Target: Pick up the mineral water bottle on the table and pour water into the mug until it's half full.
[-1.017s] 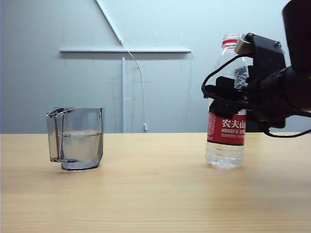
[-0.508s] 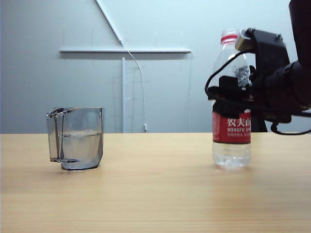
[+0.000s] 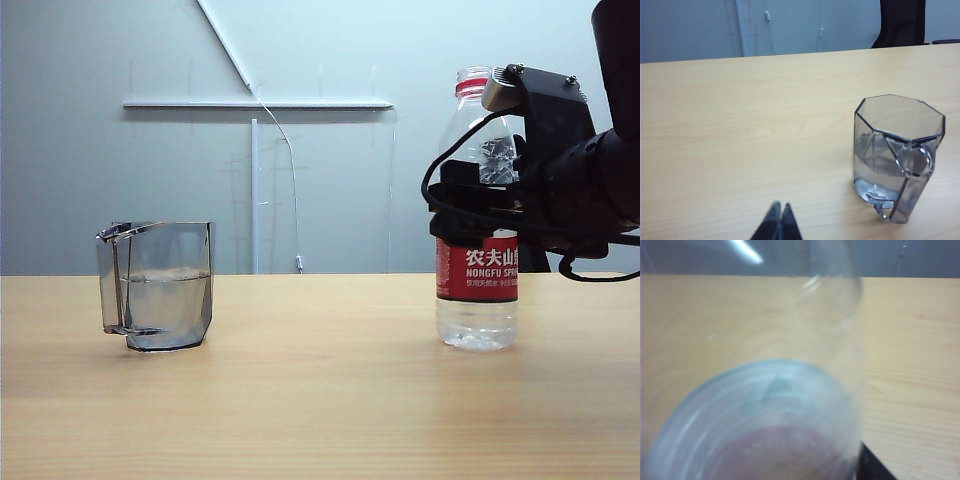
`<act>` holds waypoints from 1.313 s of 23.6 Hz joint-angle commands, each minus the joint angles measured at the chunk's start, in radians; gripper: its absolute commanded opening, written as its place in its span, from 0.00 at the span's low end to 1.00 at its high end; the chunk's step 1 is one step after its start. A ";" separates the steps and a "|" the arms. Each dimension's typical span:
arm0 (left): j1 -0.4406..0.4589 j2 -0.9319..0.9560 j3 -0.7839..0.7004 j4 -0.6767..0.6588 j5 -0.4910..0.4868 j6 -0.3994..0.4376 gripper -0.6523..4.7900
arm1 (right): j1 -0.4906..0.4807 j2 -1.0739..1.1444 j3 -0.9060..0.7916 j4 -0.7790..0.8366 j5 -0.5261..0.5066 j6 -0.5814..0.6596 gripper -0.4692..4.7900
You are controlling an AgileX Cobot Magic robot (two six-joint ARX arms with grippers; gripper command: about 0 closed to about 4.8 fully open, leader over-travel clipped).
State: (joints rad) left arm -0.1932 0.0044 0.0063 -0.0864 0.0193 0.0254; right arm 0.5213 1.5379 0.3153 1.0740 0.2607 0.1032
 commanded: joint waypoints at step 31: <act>0.201 0.002 0.003 0.013 0.004 -0.003 0.12 | 0.158 -0.943 -0.292 -0.454 -0.003 0.028 0.09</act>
State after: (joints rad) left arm 0.0090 0.0044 0.0063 -0.0864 0.0193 0.0254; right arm 0.6785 0.6136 0.0181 0.6548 0.2451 0.1307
